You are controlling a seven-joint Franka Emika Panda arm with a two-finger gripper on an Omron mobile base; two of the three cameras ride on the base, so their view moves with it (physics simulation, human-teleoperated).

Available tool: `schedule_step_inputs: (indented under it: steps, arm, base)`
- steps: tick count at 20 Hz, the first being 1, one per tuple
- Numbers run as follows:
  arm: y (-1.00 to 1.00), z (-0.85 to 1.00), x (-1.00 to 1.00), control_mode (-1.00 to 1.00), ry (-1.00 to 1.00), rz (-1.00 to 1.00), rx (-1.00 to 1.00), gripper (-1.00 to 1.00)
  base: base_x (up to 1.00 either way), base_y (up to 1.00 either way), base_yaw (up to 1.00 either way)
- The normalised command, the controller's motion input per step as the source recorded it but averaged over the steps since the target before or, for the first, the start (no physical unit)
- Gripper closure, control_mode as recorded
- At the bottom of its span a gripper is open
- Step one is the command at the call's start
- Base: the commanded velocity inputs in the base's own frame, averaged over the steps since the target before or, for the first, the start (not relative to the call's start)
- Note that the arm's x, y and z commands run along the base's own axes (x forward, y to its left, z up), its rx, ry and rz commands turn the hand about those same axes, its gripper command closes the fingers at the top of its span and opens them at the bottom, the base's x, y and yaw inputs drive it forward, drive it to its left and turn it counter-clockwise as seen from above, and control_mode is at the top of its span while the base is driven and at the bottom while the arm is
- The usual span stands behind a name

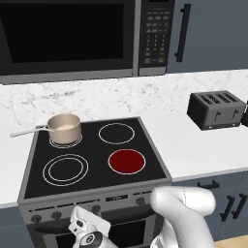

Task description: Turn off the front right burner of the stove.

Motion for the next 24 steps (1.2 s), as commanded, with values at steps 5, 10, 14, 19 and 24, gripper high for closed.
schedule_step_inputs:
  steps: [5,10,14,19,24]
  arm:
    - [-0.27,0.14,0.00,-1.00,-0.18,-0.16,0.56,1.00]
    - [-0.28,0.15,-0.09,-1.00,-0.25,-0.20,0.69,1.00]
    - [-0.31,0.16,-0.15,-1.00,-0.26,-0.23,0.75,1.00]
    - [-0.36,0.15,-0.16,-1.00,-0.28,-0.25,0.80,1.00]
    - [-0.34,0.13,-0.15,-1.00,-0.31,-0.24,0.83,1.00]
  base:
    - [0.00,0.00,0.00]
    - [0.00,0.00,0.00]
    - [0.00,0.00,0.00]
    - [0.00,0.00,0.00]
    - [0.00,0.00,0.00]
